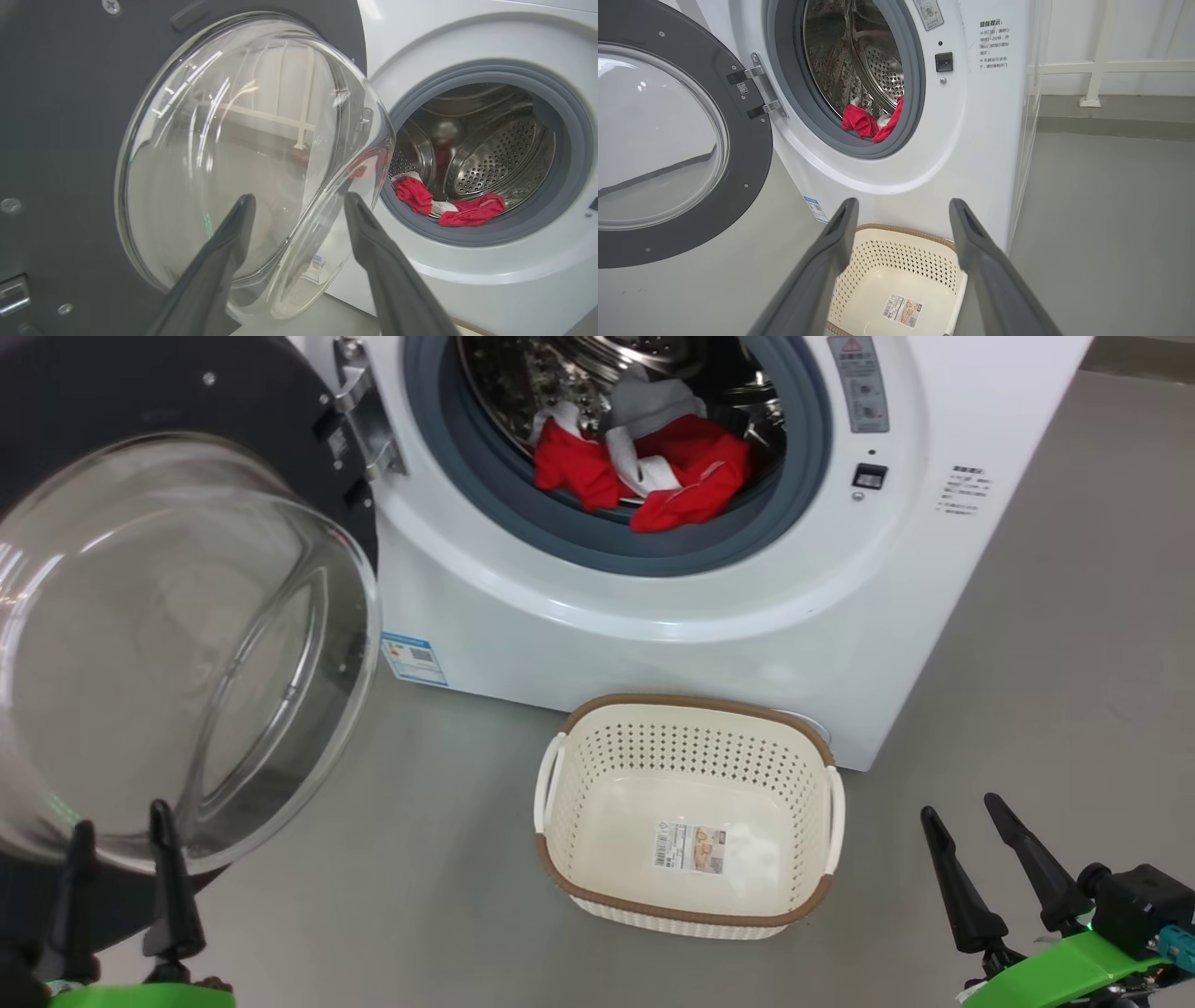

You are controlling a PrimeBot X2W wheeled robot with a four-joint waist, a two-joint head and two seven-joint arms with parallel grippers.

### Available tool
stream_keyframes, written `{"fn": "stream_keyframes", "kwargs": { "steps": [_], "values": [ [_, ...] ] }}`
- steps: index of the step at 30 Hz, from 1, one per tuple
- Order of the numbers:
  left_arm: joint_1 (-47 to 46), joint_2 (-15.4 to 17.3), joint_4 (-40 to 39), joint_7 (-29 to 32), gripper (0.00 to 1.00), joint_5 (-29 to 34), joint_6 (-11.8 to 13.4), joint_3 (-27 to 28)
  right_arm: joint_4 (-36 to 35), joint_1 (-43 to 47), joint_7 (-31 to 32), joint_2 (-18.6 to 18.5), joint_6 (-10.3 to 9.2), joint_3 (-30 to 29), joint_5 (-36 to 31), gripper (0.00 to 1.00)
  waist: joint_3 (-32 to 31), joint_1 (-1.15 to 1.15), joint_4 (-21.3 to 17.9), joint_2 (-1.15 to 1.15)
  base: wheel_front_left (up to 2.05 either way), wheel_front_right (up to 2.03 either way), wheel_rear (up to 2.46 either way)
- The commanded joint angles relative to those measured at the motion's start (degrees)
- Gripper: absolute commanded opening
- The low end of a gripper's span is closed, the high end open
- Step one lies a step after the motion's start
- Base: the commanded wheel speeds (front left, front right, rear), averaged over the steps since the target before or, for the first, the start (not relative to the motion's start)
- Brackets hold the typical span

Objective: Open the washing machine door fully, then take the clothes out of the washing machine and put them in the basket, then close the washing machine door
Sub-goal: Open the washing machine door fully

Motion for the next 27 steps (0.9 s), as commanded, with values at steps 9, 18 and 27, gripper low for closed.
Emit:
{"fn": "stream_keyframes", "kwargs": {
  "steps": [9,18,27],
  "values": [
    [2.7,1.9,-6.1,-0.4,1.00,0.0,0.1,-4.2,-2.1,0.2,-0.5,-0.6,0.37,-0.7,0.2,1.00,-0.2,0.00,-4.5,0.00,0.00,0.00,0.00],
    [3.6,2.8,-8.3,-0.4,1.00,-1.2,0.1,-11.5,-2.8,0.3,-0.5,-0.4,0.37,-3.2,0.1,1.00,0.6,0.00,-9.1,0.00,0.00,0.00,0.00],
    [3.9,3.9,-9.1,-0.4,1.00,-3.3,0.1,-16.0,-3.3,0.7,-0.5,-0.2,0.37,-4.9,0.2,1.00,1.1,0.00,-12.5,0.00,0.00,0.00,0.00]
  ]
}}
